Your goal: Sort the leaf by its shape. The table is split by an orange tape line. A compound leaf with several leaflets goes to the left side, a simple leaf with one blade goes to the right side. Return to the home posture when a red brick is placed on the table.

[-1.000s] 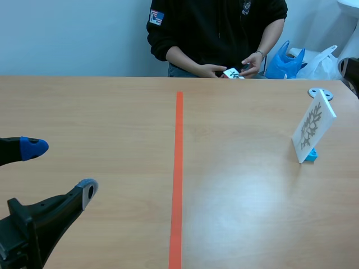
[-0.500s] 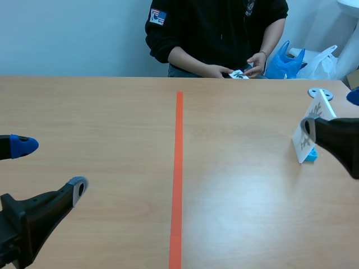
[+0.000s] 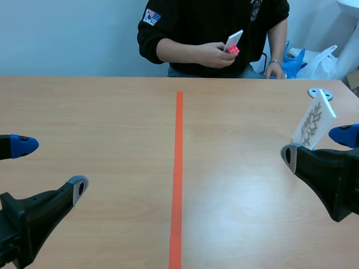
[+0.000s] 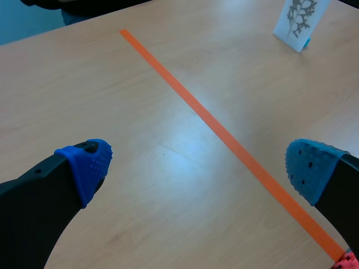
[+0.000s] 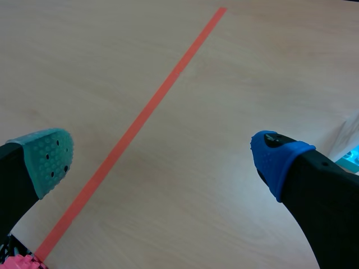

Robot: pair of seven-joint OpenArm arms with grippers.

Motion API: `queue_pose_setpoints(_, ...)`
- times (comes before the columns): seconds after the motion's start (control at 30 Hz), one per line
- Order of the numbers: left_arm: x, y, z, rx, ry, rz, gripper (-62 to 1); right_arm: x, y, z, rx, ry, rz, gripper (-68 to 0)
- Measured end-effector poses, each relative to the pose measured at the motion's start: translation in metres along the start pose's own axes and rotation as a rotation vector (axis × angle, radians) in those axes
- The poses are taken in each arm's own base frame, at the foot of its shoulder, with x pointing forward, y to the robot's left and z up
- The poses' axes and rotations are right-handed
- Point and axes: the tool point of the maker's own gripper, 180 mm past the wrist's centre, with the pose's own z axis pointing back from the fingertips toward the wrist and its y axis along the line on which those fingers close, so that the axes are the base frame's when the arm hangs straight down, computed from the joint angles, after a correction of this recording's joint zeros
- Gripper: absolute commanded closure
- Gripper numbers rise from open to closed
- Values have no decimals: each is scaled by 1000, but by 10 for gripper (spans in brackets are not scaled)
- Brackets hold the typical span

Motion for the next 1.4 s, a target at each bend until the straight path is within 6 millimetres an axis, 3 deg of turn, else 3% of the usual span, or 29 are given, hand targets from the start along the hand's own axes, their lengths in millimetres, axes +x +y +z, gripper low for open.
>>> queue_pose_setpoints(1.4, 0, 0, 0, 0, -3, 6, -623, 4, 0, 0, 0, -24, 2, -679)
